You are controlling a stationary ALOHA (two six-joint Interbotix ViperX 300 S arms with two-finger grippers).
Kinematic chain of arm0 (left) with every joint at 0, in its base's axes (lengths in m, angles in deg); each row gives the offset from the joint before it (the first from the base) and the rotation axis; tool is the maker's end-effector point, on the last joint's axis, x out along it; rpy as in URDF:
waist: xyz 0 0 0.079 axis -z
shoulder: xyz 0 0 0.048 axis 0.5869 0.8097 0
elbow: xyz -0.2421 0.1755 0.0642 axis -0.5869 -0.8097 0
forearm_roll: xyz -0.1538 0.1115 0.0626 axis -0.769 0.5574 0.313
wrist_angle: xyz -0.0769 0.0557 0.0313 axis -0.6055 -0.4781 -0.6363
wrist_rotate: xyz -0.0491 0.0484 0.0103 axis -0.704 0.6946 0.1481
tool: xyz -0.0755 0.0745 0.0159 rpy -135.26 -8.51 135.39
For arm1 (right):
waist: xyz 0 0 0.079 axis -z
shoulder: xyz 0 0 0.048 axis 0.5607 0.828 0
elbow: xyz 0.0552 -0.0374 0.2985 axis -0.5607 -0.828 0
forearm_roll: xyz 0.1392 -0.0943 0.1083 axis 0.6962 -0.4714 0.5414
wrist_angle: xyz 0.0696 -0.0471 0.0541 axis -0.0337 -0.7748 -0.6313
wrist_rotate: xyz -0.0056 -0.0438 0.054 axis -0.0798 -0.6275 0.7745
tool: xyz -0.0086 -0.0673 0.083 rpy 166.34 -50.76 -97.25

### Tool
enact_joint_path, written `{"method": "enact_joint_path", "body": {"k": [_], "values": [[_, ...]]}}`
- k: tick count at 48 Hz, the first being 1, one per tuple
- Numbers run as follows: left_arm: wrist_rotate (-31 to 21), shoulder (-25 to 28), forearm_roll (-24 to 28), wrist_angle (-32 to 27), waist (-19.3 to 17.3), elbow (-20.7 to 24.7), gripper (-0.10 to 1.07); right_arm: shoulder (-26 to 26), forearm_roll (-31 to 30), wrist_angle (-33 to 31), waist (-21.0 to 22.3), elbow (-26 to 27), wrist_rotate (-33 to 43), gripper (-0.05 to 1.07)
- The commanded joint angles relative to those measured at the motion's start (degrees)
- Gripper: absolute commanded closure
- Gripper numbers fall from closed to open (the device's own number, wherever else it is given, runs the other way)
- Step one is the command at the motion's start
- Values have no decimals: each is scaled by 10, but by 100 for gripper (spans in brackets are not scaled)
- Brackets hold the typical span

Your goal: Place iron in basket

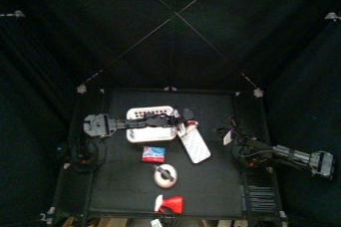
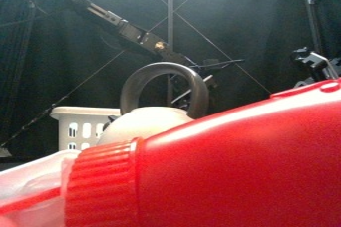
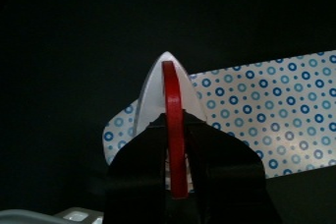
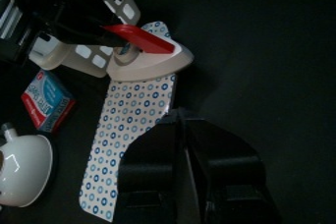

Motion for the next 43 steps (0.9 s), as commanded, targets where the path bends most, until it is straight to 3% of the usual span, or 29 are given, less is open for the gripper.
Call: {"method": "enact_joint_path", "body": {"k": [1,19,43], "values": [[-1,-6,1,-4,-6,-2,52,3,-1,4,2,6,-1,56],[0,-67,3,2,-1,6,52,3,-1,4,2,6,-1,56],[-1,-134,25,3,48,11,52,3,-1,4,2,6,-2,56]]}}
